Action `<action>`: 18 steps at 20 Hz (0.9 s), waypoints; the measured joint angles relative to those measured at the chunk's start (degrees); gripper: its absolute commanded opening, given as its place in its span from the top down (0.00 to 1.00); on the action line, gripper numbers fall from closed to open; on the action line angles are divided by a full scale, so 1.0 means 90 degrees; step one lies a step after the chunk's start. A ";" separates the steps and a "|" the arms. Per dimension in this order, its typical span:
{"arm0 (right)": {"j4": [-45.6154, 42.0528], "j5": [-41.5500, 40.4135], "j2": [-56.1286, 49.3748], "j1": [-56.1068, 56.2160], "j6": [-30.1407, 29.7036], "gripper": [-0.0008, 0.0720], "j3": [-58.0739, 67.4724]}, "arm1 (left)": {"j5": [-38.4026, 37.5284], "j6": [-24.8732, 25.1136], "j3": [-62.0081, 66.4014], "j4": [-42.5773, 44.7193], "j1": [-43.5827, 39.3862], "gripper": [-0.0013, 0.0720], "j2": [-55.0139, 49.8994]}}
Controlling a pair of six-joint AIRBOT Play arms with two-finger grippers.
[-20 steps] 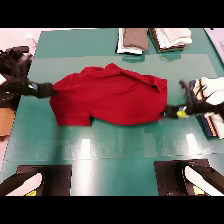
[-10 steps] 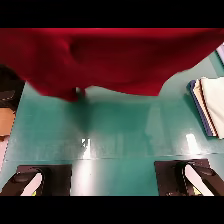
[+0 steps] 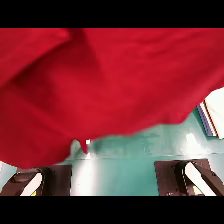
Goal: Fold the shirts.
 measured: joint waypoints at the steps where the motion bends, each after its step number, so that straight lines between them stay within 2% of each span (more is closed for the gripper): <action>1: -0.0019 0.0061 -0.0129 0.0078 0.0015 0.97 -0.0153 | -0.0138 -0.0010 -0.0221 0.0012 0.0000 0.94 -0.0216; 5: -0.0328 0.0177 -0.0947 0.0767 0.0046 0.97 -0.1175 | -0.0561 -0.0022 -0.1307 0.0017 -0.0005 0.94 -0.1343; 11: -0.1292 -0.0022 -0.2851 0.1882 0.0075 0.97 -0.2489 | -0.0498 0.0204 -0.2504 -0.0019 -0.0015 0.94 -0.3541; 14: -0.1411 -0.0372 -0.3793 0.2084 0.0155 0.97 -0.2562 | -0.0092 0.0376 -0.2671 -0.0126 -0.0015 0.94 -0.4461; 18: -0.1467 -0.0597 -0.4656 0.2186 0.0214 0.97 -0.1948 | 0.0384 0.0481 -0.2742 -0.0223 0.0002 0.94 -0.5020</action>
